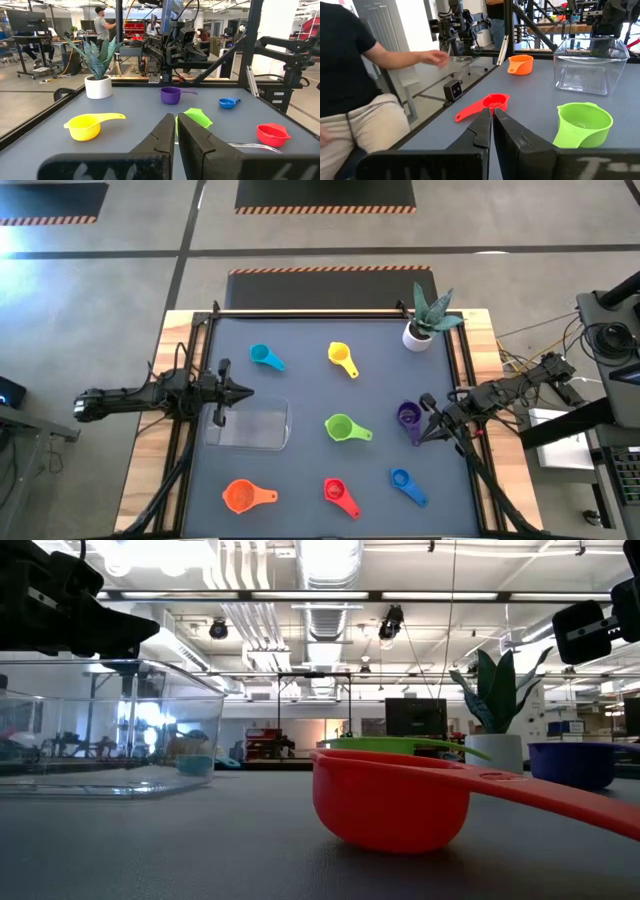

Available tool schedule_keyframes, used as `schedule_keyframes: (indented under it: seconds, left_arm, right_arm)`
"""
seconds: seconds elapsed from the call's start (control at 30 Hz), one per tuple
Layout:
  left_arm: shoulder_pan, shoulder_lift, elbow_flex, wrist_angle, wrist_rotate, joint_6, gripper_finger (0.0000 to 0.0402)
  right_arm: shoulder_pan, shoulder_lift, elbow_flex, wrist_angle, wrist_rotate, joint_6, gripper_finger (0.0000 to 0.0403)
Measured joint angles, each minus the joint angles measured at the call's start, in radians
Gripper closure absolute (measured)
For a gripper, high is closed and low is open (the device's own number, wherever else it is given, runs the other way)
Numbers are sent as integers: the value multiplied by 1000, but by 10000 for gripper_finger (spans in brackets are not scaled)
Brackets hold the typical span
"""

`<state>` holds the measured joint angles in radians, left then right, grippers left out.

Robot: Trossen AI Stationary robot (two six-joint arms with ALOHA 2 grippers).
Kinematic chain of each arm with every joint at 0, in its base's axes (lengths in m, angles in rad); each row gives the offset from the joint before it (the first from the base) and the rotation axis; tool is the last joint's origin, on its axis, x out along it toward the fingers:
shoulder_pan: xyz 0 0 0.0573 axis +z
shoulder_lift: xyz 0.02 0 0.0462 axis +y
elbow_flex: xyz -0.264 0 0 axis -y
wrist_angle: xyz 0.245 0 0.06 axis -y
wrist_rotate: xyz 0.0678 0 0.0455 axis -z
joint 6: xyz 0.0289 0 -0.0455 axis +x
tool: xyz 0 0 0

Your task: Nest measuring cups in basket

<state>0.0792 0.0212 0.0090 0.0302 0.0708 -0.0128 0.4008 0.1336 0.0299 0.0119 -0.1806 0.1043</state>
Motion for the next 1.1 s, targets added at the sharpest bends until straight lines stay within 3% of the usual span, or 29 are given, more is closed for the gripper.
schedule_keyframes:
  seconds: [1.1]
  left_arm:
    - [0, 0, 0, 54, -5, 9, 397]
  right_arm:
    - [0, 0, 0, 0, 0, 0, 394]
